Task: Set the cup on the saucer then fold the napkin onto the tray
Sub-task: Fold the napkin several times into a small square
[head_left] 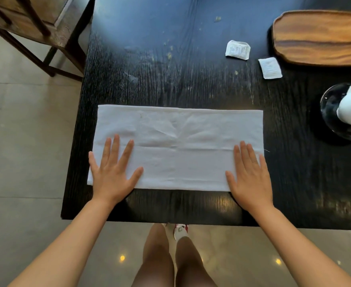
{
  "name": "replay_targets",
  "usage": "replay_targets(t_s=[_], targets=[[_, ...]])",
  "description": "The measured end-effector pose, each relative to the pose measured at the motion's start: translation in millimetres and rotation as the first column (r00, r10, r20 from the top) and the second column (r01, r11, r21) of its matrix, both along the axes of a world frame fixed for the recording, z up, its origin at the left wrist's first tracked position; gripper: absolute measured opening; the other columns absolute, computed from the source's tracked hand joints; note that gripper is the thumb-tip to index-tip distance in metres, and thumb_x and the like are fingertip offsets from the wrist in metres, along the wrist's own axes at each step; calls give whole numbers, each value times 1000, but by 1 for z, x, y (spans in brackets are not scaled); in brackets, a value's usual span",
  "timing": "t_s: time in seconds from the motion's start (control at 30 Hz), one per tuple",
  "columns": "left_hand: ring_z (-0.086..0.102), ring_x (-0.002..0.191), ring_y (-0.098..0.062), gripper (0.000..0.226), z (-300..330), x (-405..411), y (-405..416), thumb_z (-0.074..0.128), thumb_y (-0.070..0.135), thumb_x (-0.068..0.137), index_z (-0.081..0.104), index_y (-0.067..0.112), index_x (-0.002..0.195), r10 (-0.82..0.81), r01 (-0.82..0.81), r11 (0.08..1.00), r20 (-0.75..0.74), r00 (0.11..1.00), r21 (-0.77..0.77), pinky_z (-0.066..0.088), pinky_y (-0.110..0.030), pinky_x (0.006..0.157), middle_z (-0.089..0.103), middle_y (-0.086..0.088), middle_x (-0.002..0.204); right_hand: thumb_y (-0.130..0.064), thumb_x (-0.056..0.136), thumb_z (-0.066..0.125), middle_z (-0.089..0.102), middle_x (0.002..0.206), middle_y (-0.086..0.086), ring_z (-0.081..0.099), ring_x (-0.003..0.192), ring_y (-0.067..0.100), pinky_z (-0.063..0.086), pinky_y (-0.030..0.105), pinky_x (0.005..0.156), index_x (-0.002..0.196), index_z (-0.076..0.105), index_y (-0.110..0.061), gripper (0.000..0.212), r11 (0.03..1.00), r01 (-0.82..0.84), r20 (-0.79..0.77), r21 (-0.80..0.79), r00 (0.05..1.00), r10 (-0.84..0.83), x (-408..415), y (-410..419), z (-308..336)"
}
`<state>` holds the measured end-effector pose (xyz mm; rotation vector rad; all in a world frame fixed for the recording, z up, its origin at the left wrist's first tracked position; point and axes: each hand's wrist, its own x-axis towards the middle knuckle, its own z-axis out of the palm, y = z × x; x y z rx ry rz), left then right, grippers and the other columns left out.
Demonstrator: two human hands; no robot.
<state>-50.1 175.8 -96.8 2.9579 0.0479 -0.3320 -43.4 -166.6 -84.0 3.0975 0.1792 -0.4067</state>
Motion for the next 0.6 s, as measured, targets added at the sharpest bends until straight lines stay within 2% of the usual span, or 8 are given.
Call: replay_targets(t_s=[0.13,0.3,0.37,0.43,0.5,0.53,0.6], targets=[[-6,145,-21,77,0,-10,-1,8,73,82,3,35,148,-11,11,1000,-5,1000,5,-3,-63,109,-4,-2,158,-47,91,20,5,155,8,-13,142,11,-4,38,115,147,3,-11,68,1000,8,-17,3,1000,-8,-9,-8,0],[-8,144,-20,79,1,-10,-2,9,74,81,2,33,148,1,-1,1000,-8,1000,0,-5,-64,109,-6,-2,158,-52,92,13,1,156,8,-11,143,15,-7,38,116,147,0,-14,68,999,7,-12,53,1000,-7,-9,-9,2],[-9,144,-20,79,5,-11,-15,17,70,82,2,31,148,53,-52,998,22,998,-26,-8,-65,108,-7,-4,158,-51,93,21,1,157,11,-9,144,21,-5,40,116,148,0,-15,70,990,97,43,105,994,-102,-11,-7,7],[-7,145,-23,76,14,-12,-44,26,62,84,5,28,149,36,-31,997,78,996,-66,-10,-64,107,-5,-6,158,-44,92,42,13,154,18,4,143,31,10,48,114,147,11,-12,71,951,253,95,178,957,-272,-15,-3,16],[-4,145,-27,72,23,-16,-87,29,58,86,7,27,149,-105,118,988,119,987,-105,-11,-62,108,-1,-7,157,-32,86,60,30,144,23,26,132,36,32,52,103,143,24,-10,71,906,361,122,221,911,-393,-21,0,25],[-3,145,-28,71,27,-18,-111,29,58,88,8,27,149,-191,207,970,129,973,-129,-11,-62,108,0,-7,157,-29,83,64,36,138,22,33,124,35,40,50,96,141,28,-10,71,890,395,116,229,897,-427,-23,-1,29],[-5,145,-26,69,30,-25,-155,27,59,89,7,30,149,-329,347,921,125,936,-177,-9,-62,109,-2,-5,158,-26,82,67,41,127,19,39,112,30,45,40,84,139,32,-10,69,848,468,57,250,867,-495,-28,-5,35]])
